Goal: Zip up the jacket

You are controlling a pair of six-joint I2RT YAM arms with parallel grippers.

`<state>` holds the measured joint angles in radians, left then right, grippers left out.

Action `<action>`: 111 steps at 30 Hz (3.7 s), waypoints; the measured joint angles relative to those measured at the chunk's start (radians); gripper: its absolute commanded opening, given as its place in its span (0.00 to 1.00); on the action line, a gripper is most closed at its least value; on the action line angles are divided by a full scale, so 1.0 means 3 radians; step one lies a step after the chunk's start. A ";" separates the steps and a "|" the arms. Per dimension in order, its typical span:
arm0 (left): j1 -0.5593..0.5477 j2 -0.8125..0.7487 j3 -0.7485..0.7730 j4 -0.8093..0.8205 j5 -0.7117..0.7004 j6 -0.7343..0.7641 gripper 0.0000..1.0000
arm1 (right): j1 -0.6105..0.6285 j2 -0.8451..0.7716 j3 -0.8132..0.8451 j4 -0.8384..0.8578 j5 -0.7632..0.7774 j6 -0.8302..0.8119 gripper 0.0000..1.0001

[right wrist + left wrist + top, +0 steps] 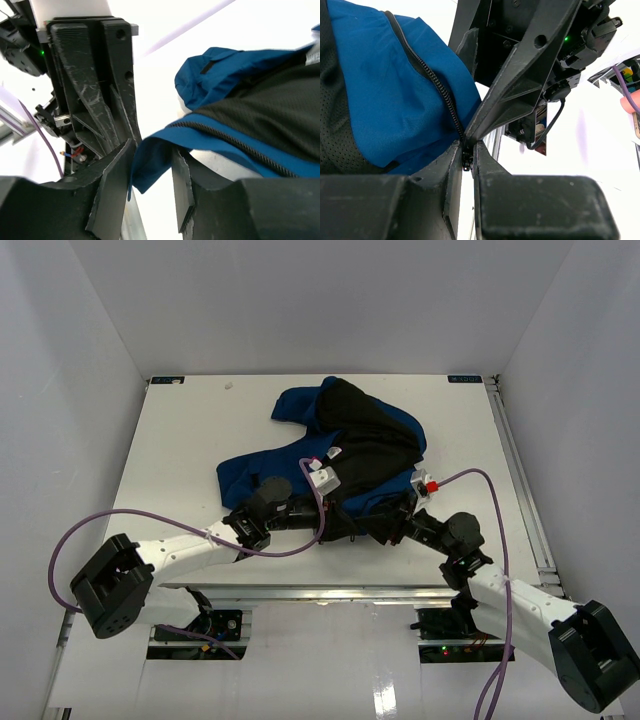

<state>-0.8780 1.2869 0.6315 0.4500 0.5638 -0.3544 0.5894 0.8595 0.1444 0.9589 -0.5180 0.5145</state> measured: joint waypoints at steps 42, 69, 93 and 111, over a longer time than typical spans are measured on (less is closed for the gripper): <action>0.0005 -0.0024 -0.0122 0.0175 -0.0187 -0.0044 0.22 | 0.0507 0.0113 -0.0313 0.0464 0.1133 0.1007 0.08; 0.0006 -0.0189 -0.0404 0.0281 -0.0127 -0.0290 0.61 | 0.0514 -0.0483 -0.0317 0.0119 0.0733 -0.0223 0.08; -0.0008 -0.0516 -0.0235 -0.0816 -0.1476 -0.0608 0.61 | 0.0514 -0.0978 -0.0317 -0.0316 0.0853 -0.0329 0.08; 0.1216 0.0016 0.1082 -0.1528 -0.1781 -0.0399 0.80 | 0.0516 -0.1160 -0.0317 -0.0635 0.1068 -0.0485 0.08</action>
<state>-0.5132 1.2919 0.9562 -0.0083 0.0294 -0.4742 0.7441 0.5114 0.0494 0.7685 -0.1977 0.3690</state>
